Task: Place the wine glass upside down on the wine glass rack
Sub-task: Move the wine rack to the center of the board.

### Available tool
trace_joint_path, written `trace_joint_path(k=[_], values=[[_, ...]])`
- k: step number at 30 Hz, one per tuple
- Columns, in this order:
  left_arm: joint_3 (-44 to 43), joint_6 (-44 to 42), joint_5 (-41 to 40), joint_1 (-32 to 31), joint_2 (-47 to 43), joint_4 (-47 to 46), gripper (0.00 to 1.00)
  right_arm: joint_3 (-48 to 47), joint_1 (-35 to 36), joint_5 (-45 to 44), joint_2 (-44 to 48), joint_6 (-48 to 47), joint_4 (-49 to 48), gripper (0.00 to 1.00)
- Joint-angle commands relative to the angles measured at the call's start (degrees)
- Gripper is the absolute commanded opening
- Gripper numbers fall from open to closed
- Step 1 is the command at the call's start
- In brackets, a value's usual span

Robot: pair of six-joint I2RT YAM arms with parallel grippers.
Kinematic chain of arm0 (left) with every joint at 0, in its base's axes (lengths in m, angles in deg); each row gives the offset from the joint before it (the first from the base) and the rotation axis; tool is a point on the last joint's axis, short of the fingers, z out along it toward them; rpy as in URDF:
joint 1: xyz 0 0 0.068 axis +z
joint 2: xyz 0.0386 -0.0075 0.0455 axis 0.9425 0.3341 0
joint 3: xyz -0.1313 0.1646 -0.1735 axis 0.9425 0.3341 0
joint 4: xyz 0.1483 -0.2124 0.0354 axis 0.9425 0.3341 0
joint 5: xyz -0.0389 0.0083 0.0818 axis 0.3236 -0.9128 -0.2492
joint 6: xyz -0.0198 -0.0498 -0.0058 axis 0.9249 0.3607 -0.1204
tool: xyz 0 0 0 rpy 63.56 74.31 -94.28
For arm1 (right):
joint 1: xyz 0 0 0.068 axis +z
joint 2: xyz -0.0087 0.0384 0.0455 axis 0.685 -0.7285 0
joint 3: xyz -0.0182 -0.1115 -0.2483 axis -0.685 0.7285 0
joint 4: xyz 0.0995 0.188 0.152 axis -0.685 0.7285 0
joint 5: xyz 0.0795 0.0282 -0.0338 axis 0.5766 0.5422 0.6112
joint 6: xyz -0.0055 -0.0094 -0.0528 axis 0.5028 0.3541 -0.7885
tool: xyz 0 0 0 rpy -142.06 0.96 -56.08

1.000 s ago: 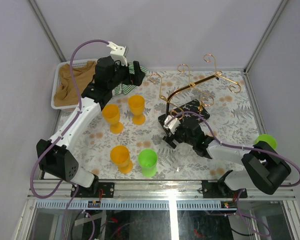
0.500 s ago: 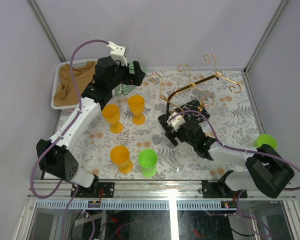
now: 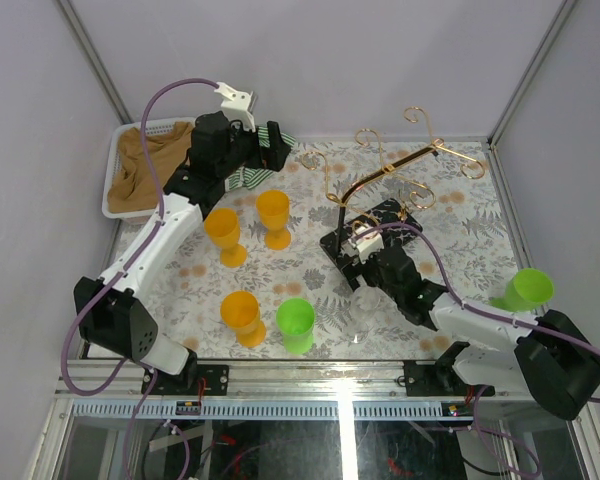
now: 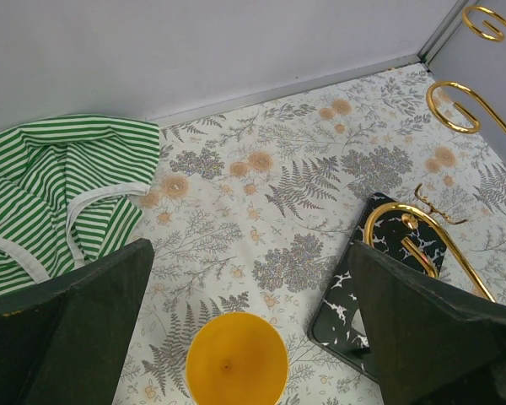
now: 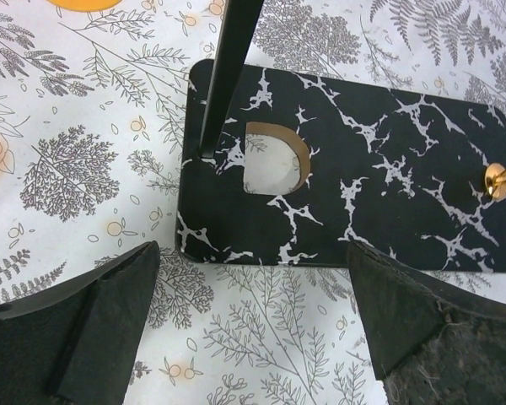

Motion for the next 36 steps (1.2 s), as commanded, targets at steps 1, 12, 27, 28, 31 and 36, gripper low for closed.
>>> trace_joint_path(k=[1, 12, 27, 28, 31, 36], values=[[-1.97, -0.15, -0.29, 0.26, 0.68, -1.59, 1.0, 0.81, -0.49, -3.25, 3.17, 7.06, -0.54, 1.0], [-2.05, -0.15, -0.19, 0.28, 0.98, -1.59, 1.0, 1.02, -0.48, -5.62, 0.93, 13.28, 1.15, 0.99], [-4.52, -0.33, -0.47, 0.28, 2.24, -0.25, 0.99, 5.78, -0.47, -9.51, 4.0, 19.31, 0.56, 1.0], [-4.91, -0.33, -0.45, 0.27, 2.53, -0.13, 1.0, 6.08, -0.47, -9.96, 4.76, 19.56, 0.7, 1.0], [-5.67, -0.25, -0.45, 0.33, 3.2, -0.14, 1.0, 7.28, -0.44, -11.31, 7.51, 20.81, 1.54, 1.0], [-6.2, 0.18, 0.03, 0.19, 4.13, -0.51, 1.0, 6.98, -0.47, -15.44, 10.67, 23.54, 6.11, 1.0]])
